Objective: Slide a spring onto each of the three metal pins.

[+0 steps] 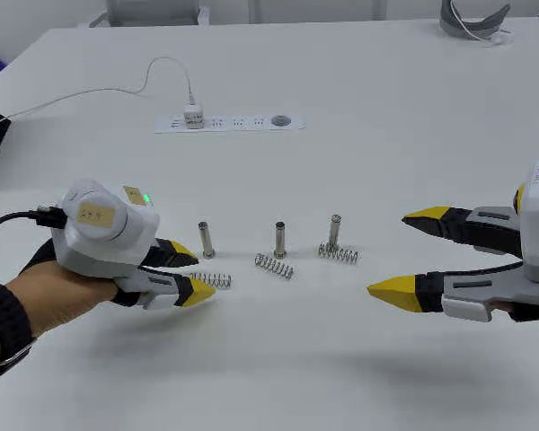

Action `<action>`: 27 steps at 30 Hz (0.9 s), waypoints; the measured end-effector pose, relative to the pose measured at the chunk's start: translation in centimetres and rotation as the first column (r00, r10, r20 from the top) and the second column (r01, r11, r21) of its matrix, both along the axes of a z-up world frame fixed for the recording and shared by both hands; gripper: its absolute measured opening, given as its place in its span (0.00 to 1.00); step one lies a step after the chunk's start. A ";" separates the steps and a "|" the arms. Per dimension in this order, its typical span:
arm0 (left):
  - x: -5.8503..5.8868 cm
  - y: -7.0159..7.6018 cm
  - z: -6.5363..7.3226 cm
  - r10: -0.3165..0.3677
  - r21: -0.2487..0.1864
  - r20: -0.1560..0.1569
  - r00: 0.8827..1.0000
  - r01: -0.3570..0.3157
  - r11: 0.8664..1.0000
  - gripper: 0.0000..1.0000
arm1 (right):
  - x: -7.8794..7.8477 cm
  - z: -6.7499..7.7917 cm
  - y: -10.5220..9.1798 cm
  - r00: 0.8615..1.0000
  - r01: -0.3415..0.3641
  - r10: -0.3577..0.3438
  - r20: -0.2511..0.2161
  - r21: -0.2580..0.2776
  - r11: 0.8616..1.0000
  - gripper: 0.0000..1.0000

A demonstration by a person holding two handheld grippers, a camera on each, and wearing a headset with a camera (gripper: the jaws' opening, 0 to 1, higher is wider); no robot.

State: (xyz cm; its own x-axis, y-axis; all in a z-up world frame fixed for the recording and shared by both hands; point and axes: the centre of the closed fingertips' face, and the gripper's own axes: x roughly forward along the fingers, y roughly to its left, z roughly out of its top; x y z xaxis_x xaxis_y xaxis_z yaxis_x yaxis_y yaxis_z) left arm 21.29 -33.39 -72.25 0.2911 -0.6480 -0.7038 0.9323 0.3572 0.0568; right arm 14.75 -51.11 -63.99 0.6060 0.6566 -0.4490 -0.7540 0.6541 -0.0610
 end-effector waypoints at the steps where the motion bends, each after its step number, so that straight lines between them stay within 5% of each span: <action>1: 0.0 0.1 -0.1 -0.002 0.005 -0.002 1.000 0.002 1.000 0.29 | 0.0 -0.1 0.0 1.000 -0.001 0.001 -0.001 0.000 1.000 0.63; 14: -0.8 0.6 -0.7 -0.003 0.042 -0.029 1.000 0.004 0.999 0.18 | 0.1 -0.2 -0.1 1.000 -0.007 0.007 -0.003 0.015 1.000 0.63; 27: -0.9 0.8 -1.4 -0.022 0.056 -0.004 1.000 0.022 0.998 0.11 | 0.0 -0.5 0.7 0.999 -0.031 0.031 -0.015 0.009 0.999 0.62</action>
State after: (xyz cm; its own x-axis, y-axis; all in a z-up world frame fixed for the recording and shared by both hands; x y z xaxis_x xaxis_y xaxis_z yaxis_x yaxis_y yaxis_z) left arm 20.40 -32.64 -73.65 0.2753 -0.6136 -0.7401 0.9400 0.3331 0.0735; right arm 14.78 -50.45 -64.45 0.5781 0.6791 -0.4523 -0.7749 0.6305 -0.0437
